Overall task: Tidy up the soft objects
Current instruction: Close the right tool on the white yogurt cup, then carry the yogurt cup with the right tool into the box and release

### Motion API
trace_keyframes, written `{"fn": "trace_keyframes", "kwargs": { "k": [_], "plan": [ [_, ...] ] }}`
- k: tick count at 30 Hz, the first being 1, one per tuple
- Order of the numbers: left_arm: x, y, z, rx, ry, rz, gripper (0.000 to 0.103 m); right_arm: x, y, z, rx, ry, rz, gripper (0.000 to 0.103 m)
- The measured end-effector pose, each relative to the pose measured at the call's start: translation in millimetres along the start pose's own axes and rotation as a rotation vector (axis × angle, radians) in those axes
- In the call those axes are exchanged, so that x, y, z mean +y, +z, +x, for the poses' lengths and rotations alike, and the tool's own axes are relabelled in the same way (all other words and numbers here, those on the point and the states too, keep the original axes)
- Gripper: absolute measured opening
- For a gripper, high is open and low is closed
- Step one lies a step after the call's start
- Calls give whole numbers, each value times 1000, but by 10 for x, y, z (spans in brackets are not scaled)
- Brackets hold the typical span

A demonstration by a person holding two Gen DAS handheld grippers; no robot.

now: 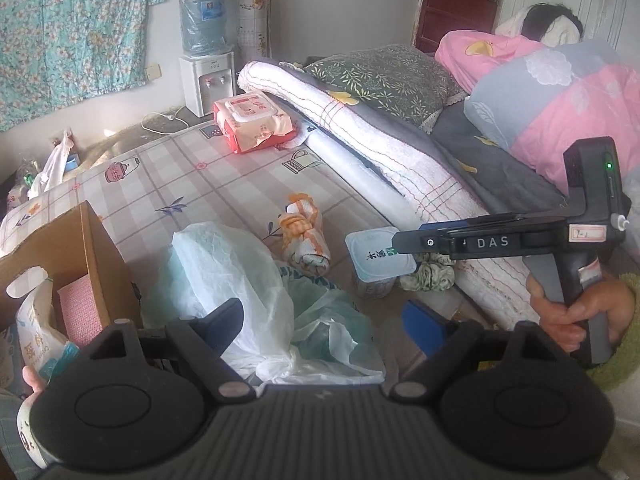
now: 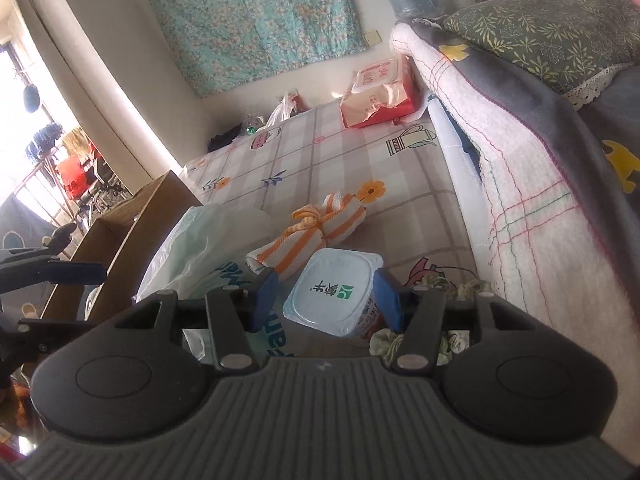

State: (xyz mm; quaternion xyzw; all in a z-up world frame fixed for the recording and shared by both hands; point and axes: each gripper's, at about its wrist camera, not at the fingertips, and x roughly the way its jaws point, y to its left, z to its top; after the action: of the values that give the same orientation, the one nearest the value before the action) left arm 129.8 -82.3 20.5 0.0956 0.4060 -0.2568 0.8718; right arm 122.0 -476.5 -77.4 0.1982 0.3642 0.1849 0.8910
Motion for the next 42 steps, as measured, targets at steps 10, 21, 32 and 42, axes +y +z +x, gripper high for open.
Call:
{"fn": "trace_keyframes", "kwargs": {
  "k": [10, 21, 32, 42],
  "plan": [
    [-418, 324, 926, 170, -107, 270, 74, -405, 22, 199, 63, 33, 293, 47],
    [-504, 390, 1697, 349, -116, 257, 67, -542, 18, 492, 117, 70, 379, 26],
    [-449, 452, 1411, 279, -116, 162, 54, -325, 126, 250, 59, 76, 373, 24],
    [-447, 384, 361, 86, -61, 129, 52, 293, 146, -349, -38, 186, 312, 26]
  ]
}}
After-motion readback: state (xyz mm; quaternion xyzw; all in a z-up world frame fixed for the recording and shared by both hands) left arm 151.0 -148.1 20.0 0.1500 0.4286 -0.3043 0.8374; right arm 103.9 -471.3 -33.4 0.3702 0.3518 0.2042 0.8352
